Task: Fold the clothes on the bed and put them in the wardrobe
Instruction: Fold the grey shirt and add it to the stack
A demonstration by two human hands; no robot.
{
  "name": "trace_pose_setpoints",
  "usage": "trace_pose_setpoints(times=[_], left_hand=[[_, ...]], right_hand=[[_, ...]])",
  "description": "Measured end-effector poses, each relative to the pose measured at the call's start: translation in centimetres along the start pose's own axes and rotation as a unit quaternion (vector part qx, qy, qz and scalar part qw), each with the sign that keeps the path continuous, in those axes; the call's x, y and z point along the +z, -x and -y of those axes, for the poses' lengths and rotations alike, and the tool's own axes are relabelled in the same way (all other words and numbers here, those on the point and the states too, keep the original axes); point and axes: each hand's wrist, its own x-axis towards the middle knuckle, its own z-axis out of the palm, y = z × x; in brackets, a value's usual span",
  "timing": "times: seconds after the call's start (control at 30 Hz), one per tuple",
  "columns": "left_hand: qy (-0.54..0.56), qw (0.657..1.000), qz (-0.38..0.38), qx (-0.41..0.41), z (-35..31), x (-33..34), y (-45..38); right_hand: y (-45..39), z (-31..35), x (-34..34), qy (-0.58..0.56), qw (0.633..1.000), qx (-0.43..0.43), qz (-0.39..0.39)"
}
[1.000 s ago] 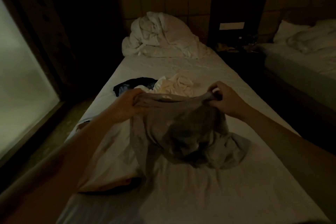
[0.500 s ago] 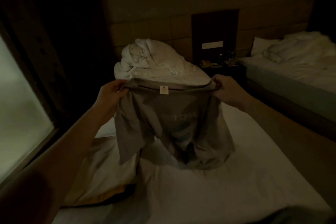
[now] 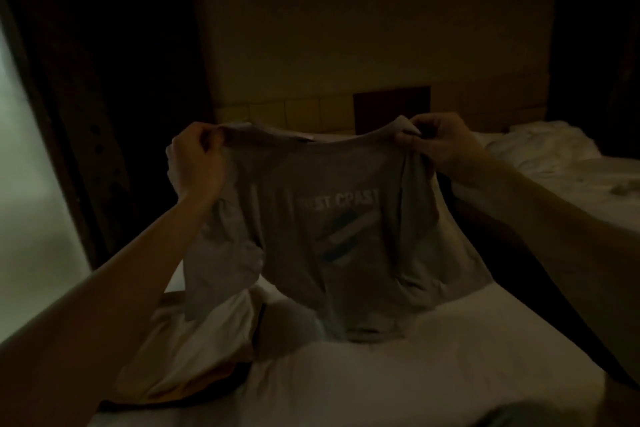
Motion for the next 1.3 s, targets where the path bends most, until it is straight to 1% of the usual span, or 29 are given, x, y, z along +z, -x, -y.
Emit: trace_pose_setpoints(times=[0.07, 0.17, 0.23, 0.33, 0.43, 0.6, 0.77, 0.9, 0.97, 1.07, 1.13, 1.2, 1.23, 1.27, 1.3], left_hand=[[-0.014, 0.999, -0.036, 0.005, -1.8, -1.3, -0.7], [-0.03, 0.996, -0.079, 0.014, -3.3, -2.2, -2.2], [-0.036, 0.996, -0.081, 0.032, -3.5, -2.0, -3.2], [-0.049, 0.996, -0.057, 0.054, -2.0, -0.5, -4.6], [-0.062, 0.995, -0.001, 0.074, 1.6, 2.5, -5.0], [-0.098, 0.99, 0.085, 0.054, 8.9, 9.4, -4.3], [-0.105, 0.978, 0.181, 0.016, 17.1, 19.5, -2.1], [-0.122, 0.953, 0.275, -0.023, 25.6, 28.8, 0.8], [-0.155, 0.934, 0.32, -0.039, 30.8, 33.3, 2.7], [-0.188, 0.9, 0.386, -0.074, 37.0, 38.0, 7.1], [-0.207, 0.88, 0.419, -0.083, 39.8, 39.7, 10.8], [-0.226, 0.855, 0.46, -0.078, 41.9, 40.0, 14.7], [-0.238, 0.84, 0.482, -0.074, 42.5, 39.7, 16.3], [-0.242, 0.834, 0.49, -0.072, 42.8, 39.1, 17.5], [-0.239, 0.839, 0.484, -0.067, 42.9, 38.5, 18.3]], right_hand=[[-0.1, 1.4, -0.7, -0.037, 0.999, -0.023, -0.017], [-1.3, 2.6, -1.4, -0.041, 0.996, -0.042, -0.06], [-2.7, 2.5, -1.6, -0.013, 0.994, -0.064, -0.089], [-4.7, 1.4, -0.7, 0.03, 0.99, -0.072, -0.119], [-6.7, -1.8, 1.4, 0.099, 0.989, -0.055, -0.092], [-10.0, -10.0, 5.2, 0.191, 0.981, 0.014, -0.006], [-14.1, -22.3, 10.3, 0.251, 0.963, 0.075, 0.061], [-16.8, -34.0, 14.3, 0.292, 0.946, 0.094, 0.103], [-17.2, -40.2, 16.8, 0.33, 0.929, 0.116, 0.119], [-14.8, -47.8, 21.1, 0.392, 0.894, 0.168, 0.139], [-11.4, -50.7, 23.5, 0.419, 0.879, 0.175, 0.146], [-7.5, -52.0, 25.5, 0.455, 0.866, 0.159, 0.129], [-5.7, -51.8, 26.3, 0.46, 0.867, 0.15, 0.121], [-4.0, -51.3, 26.9, 0.452, 0.872, 0.141, 0.122], [-2.6, -50.7, 27.4, 0.437, 0.874, 0.15, 0.154]])
